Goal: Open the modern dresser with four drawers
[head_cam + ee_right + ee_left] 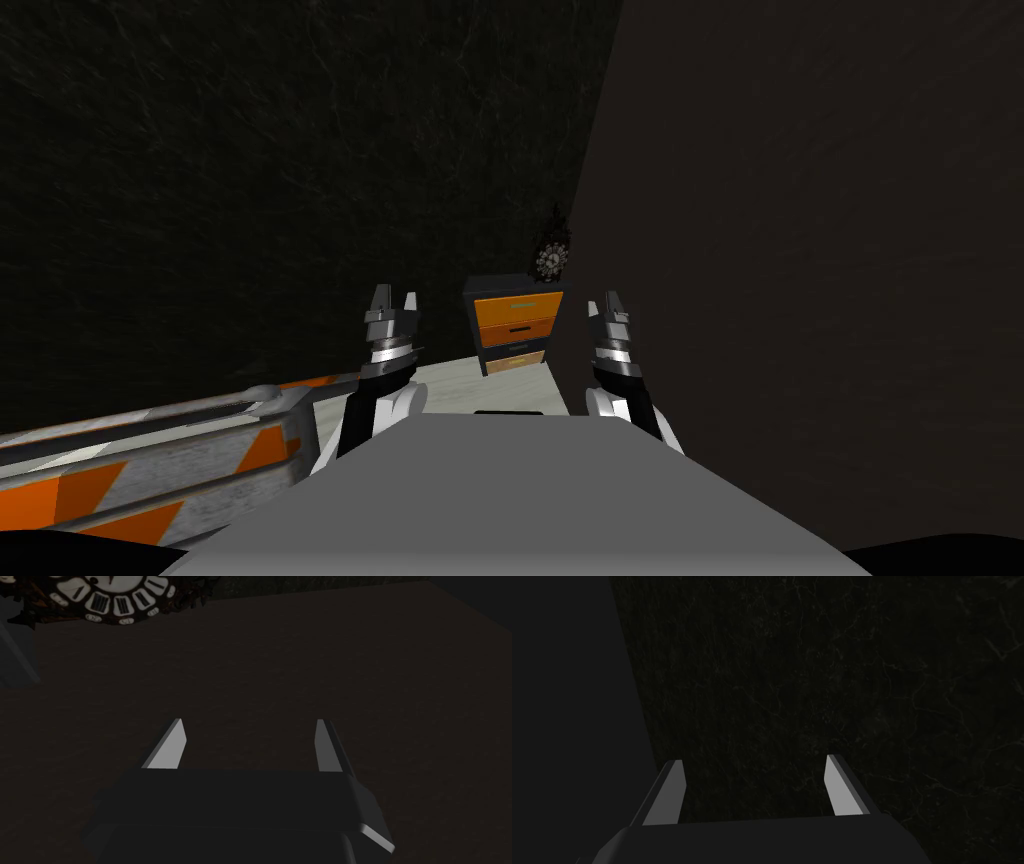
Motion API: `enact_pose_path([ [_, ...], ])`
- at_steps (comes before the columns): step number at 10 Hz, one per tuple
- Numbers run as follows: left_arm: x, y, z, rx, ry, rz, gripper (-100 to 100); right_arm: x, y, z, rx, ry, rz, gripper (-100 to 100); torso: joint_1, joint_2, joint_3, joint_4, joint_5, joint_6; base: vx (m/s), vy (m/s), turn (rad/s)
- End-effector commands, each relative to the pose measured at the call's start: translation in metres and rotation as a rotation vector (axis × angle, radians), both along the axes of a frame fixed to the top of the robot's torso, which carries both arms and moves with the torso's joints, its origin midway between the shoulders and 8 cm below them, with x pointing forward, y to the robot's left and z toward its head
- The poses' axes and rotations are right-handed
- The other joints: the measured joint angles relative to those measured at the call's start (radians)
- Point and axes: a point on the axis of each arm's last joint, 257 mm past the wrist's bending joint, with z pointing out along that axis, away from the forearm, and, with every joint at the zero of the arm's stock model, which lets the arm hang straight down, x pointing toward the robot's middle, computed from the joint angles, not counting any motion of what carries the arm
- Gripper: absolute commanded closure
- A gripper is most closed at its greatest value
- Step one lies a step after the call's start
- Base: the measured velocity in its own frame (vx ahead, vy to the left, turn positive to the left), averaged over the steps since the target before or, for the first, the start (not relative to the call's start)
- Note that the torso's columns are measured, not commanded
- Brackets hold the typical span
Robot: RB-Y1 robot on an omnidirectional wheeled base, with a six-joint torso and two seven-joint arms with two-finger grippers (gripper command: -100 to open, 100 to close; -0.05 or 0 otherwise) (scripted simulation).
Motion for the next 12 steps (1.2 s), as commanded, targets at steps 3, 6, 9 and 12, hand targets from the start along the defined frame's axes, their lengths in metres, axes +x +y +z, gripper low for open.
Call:
enact_pose_path([
  [3, 0.000, 0.000, 0.000, 0.000, 0.000, 0.000, 0, 0.000, 0.000, 0.000, 0.000, 0.000, 0.000, 0, 0.000, 0.175, -0.351, 0.176, 0.000, 0.000, 0.000, 0.000, 0.000],
  [6, 0.000, 0.000, 0.000, 0.000, 0.000, 0.000, 0, 0.000, 0.000, 0.000, 0.000, 0.000, 0.000, 0, 0.000, 0.396, -0.792, 0.396, 0.000, 0.000, 0.000, 0.000, 0.000],
  [9, 0.000, 0.000, 0.000, 0.000, 0.000, 0.000, 0, 0.000, 0.000, 0.000, 0.000, 0.000, 0.000, 0, 0.000, 0.618, -1.234, 0.617, 0.000, 0.000, 0.000, 0.000, 0.000],
  [12, 0.000, 0.000, 0.000, 0.000, 0.000, 0.000, 0, 0.007, 0.012, -0.015, -0.153, 0.073, 0.011, -100, 0.001, 0.734, -1.471, 0.734, 0.000, 0.000, 0.003, 0.018, 0.043],
])
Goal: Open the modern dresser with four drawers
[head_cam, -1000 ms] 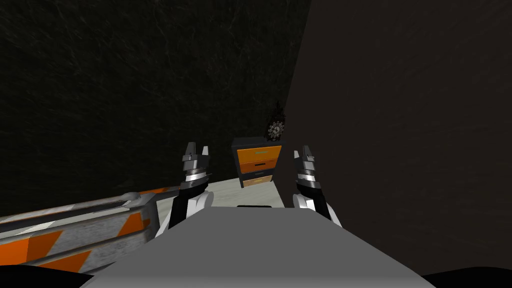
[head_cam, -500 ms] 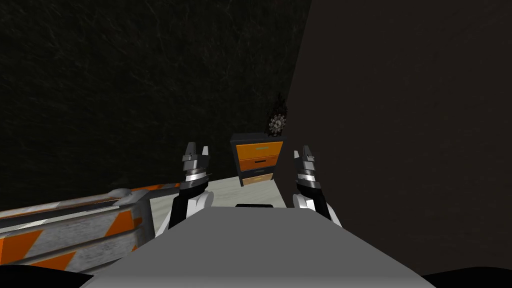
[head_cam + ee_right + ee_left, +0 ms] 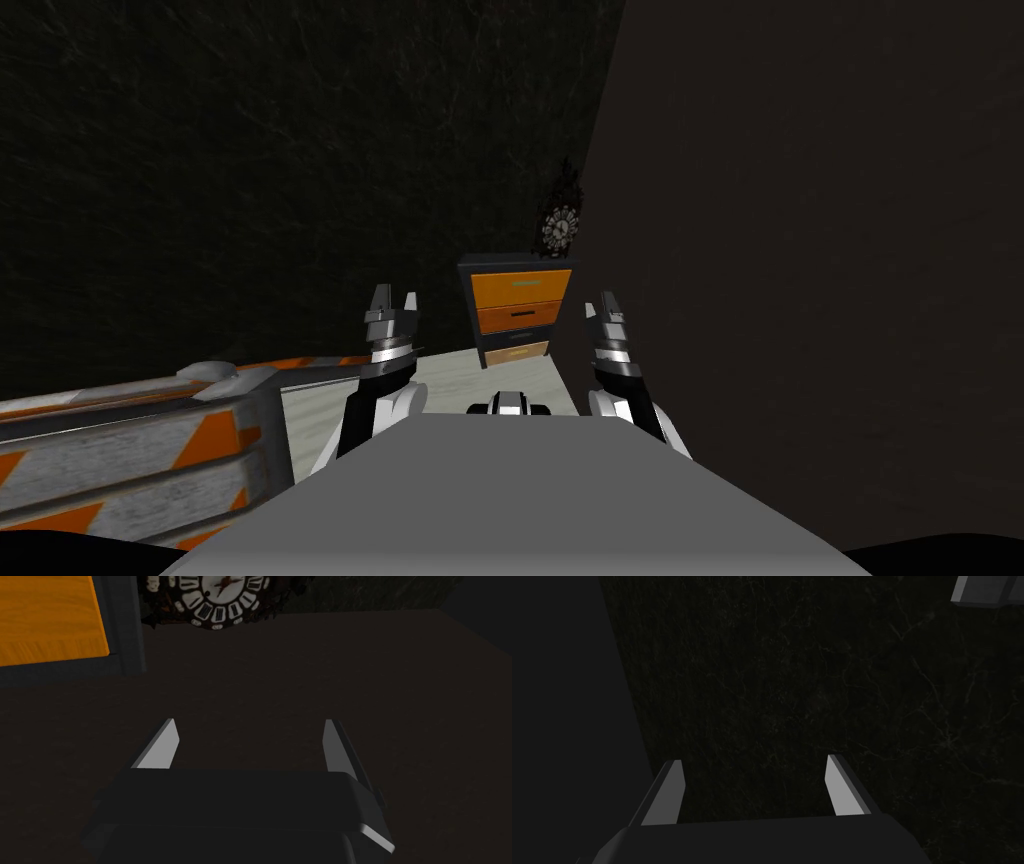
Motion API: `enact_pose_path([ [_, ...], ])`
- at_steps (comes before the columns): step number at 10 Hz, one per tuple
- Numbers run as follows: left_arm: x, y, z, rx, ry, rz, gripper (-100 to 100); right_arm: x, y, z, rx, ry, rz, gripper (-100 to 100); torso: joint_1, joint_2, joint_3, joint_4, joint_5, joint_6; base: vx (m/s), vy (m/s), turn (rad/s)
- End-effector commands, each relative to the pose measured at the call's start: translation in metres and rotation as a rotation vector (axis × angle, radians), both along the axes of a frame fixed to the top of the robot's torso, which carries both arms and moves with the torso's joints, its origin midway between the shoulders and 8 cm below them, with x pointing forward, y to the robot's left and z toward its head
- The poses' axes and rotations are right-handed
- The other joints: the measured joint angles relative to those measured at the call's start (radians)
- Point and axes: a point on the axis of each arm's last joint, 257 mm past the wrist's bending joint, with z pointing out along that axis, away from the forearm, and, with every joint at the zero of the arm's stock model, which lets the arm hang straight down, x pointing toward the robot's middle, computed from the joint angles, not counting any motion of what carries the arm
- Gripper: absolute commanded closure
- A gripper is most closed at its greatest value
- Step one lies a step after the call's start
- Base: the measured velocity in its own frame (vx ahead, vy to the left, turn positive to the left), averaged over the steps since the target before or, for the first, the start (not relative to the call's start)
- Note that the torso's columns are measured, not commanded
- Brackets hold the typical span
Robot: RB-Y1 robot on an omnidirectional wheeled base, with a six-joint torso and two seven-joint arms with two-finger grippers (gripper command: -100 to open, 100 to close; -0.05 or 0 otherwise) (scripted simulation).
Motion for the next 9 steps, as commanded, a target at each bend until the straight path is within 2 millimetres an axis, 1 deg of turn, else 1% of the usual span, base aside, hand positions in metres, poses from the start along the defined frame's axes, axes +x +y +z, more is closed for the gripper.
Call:
enact_pose_path([
  [1, 0.000, 0.000, 0.000, 0.000, 0.000, 0.000, 0, 0.004, 0.006, -0.009, -0.087, 0.042, 0.003, -100, 0.000, 0.002, -0.005, 0.003, 0.000, 0.000, 0.004, 0.021, 0.012],
  [5, 0.000, 0.000, 0.000, 0.000, 0.000, 0.000, 0, 0.016, 0.014, -0.044, -0.349, 0.178, -0.044, -100, 0.000, 0.003, -0.006, 0.004, 0.000, 0.000, 0.008, 0.036, 0.072],
  [8, 0.000, 0.000, 0.000, 0.000, 0.000, 0.000, 0, 0.023, 0.010, -0.077, -0.567, 0.294, -0.115, -100, 0.000, 0.003, -0.006, 0.004, 0.000, 0.000, 0.019, 0.071, 0.095],
  [9, 0.000, 0.000, 0.000, 0.000, 0.000, 0.000, 0, 0.023, 0.010, -0.077, -0.582, 0.294, -0.121, -100, 0.000, 0.004, -0.005, 0.004, 0.000, 0.000, 0.007, 0.052, 0.046],
])
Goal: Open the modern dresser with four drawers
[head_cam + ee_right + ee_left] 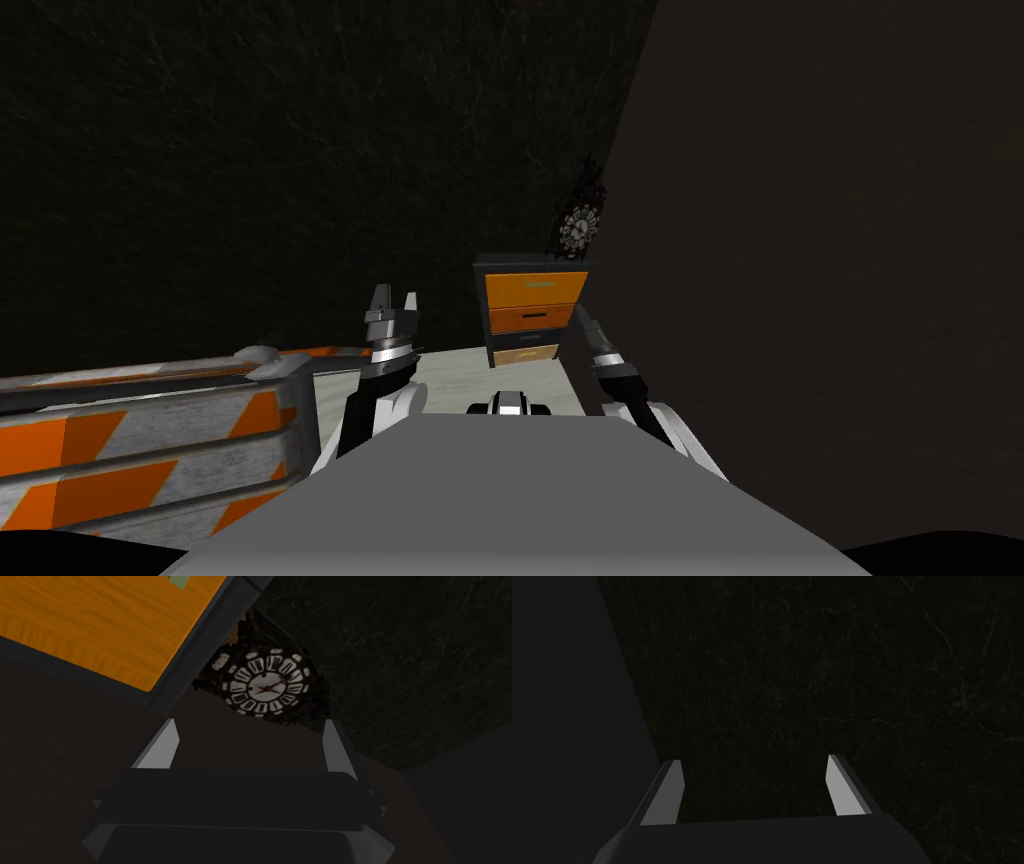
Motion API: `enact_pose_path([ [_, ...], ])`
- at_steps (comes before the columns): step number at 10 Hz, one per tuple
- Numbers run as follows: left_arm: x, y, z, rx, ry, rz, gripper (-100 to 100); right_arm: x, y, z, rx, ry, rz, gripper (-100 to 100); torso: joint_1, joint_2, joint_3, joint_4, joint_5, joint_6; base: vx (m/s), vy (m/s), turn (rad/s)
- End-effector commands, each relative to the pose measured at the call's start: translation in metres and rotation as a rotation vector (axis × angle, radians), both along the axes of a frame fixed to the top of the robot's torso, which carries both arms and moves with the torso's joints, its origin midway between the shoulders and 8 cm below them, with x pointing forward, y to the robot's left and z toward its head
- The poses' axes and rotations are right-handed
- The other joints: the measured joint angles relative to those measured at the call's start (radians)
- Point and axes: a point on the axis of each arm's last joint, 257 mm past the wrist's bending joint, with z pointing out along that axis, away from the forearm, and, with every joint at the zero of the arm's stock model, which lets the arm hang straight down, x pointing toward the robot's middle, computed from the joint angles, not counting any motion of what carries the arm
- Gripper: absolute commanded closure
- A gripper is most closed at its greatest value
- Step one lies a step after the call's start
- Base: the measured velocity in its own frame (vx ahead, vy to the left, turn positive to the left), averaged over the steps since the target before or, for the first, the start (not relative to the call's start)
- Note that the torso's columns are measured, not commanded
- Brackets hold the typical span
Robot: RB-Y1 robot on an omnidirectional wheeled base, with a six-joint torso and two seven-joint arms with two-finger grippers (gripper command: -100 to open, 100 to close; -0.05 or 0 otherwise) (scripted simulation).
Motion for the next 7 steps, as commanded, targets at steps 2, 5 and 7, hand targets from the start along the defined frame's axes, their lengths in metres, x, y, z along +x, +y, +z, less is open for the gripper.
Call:
enact_pose_path([
  [2, 0.000, 0.000, 0.000, 0.000, 0.000, 0.000, 0, 0.005, -0.009, -0.029, -0.215, 0.088, -0.070, -100, -0.002, 0.001, 0.000, 0.000, 0.000, 0.000, 0.008, 0.050, 0.109],
  [5, 0.000, 0.000, 0.000, 0.000, 0.000, 0.000, 0, 0.006, -0.021, -0.050, -0.392, 0.154, -0.132, -100, 0.000, 0.000, 0.000, 0.000, 0.000, 0.000, 0.014, 0.050, 0.086],
  [7, 0.000, 0.000, 0.000, 0.000, 0.000, 0.000, 0, 0.005, -0.029, -0.061, -0.504, 0.192, -0.175, -100, 0.000, 0.000, 0.000, 0.000, 0.000, 0.000, 0.018, 0.051, 0.077],
])
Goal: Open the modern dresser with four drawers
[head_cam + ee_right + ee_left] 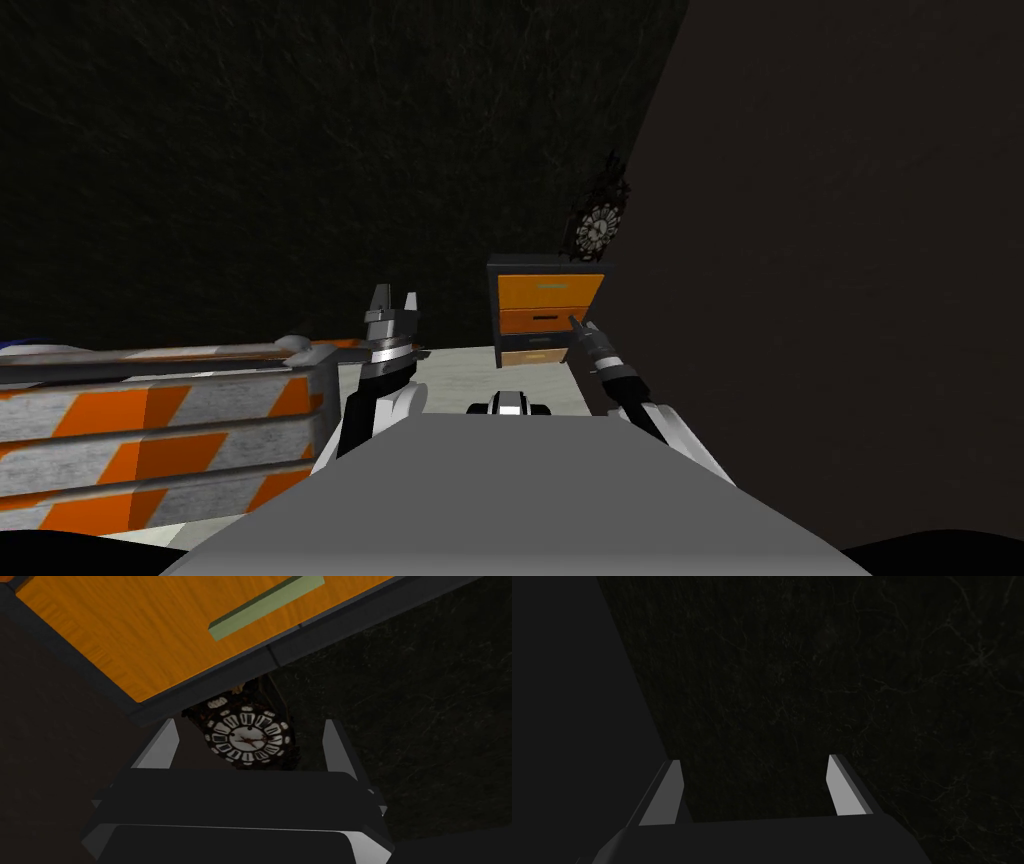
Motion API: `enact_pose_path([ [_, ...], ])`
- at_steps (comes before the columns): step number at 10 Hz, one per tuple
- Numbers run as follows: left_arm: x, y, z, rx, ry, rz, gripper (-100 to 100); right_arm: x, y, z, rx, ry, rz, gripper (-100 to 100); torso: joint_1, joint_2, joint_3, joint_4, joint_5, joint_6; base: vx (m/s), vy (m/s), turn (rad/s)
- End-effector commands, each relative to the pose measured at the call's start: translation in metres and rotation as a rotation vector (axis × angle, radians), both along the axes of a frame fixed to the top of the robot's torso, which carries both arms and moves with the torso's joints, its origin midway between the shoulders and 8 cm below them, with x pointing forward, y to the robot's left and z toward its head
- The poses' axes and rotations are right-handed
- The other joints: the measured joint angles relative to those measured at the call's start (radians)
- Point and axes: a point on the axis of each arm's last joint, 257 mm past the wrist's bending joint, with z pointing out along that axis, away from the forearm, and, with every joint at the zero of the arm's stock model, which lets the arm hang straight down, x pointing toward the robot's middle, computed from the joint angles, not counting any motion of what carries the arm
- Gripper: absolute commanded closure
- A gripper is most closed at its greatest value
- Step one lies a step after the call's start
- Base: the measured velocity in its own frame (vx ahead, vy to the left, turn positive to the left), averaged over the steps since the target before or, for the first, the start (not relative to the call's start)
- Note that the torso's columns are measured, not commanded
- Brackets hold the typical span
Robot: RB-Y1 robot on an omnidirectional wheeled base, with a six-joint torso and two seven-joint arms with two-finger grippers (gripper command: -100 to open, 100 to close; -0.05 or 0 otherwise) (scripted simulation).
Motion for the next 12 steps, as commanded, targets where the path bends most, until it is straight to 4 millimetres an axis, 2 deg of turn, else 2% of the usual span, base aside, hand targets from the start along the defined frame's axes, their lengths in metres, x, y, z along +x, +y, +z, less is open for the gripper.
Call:
enact_pose_path([
  [1, 0.000, 0.000, 0.000, 0.000, 0.000, 0.000, 0, 0.000, -0.010, -0.012, -0.121, 0.042, -0.045, -100, 0.000, 0.000, 0.000, 0.000, 0.000, 0.000, 0.013, 0.038, 0.046],
  [4, 0.000, 0.000, 0.000, 0.000, 0.000, 0.000, 0, -0.003, -0.026, -0.028, -0.306, 0.102, -0.106, -100, -0.001, 0.000, 0.000, 0.000, 0.000, 0.000, 0.015, 0.035, 0.085],
  [5, 0.000, 0.000, 0.000, 0.000, 0.000, 0.000, 0, -0.003, -0.027, -0.029, -0.309, 0.104, -0.109, -100, 0.000, 0.000, 0.000, 0.000, 0.000, 0.000, 0.019, 0.030, 0.056],
  [7, 0.000, 0.000, 0.000, 0.000, 0.000, 0.000, 0, -0.008, -0.042, -0.041, -0.469, 0.154, -0.154, -100, 0.000, 0.000, 0.000, 0.000, 0.000, 0.000, 0.029, 0.044, 0.155],
  [10, 0.000, 0.000, 0.000, 0.000, 0.000, 0.000, 0, -0.011, -0.056, -0.047, -0.591, 0.189, -0.198, -100, -0.001, 0.001, 0.000, 0.000, 0.000, 0.000, 0.023, 0.028, 0.077],
  [12, 0.000, 0.000, 0.000, 0.000, 0.000, 0.000, 0, -0.017, -0.073, -0.055, -0.753, 0.236, -0.240, -100, 0.000, 0.000, 0.000, 0.000, 0.000, -0.001, 0.032, 0.026, 0.169],
])
